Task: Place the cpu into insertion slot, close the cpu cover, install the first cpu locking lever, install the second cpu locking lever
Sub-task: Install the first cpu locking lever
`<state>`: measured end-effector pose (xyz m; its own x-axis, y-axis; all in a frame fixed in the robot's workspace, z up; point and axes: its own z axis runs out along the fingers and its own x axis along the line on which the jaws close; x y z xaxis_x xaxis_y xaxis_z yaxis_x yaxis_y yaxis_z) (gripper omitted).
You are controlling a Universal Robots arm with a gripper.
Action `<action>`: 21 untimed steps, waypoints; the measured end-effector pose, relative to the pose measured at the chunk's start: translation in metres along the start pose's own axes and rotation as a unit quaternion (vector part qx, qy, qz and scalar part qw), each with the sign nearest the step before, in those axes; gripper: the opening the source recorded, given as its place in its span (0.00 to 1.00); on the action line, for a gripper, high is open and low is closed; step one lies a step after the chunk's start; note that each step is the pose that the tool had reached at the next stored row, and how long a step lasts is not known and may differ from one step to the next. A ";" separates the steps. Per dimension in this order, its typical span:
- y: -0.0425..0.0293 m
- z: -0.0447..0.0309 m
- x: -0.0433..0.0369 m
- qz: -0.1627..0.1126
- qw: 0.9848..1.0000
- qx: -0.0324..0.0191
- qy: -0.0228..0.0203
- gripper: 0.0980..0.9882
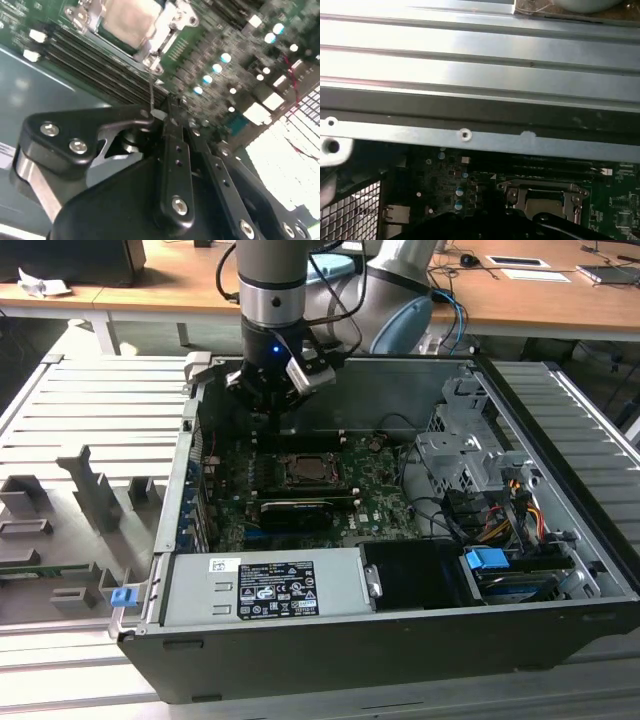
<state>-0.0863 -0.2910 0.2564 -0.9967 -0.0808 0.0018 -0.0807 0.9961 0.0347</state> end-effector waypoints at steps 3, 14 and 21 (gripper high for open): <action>-0.0007 0.0058 -0.0176 0.000 1.000 0.000 0.000 0.01; -0.0002 0.0249 -0.0477 0.000 1.000 -0.005 -0.005 0.01; 0.0016 0.0308 -0.0524 0.000 1.000 -0.015 -0.006 0.01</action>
<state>-0.0344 -0.2842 0.2255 -0.9967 -0.0800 -0.0111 -0.0806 0.9946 0.0655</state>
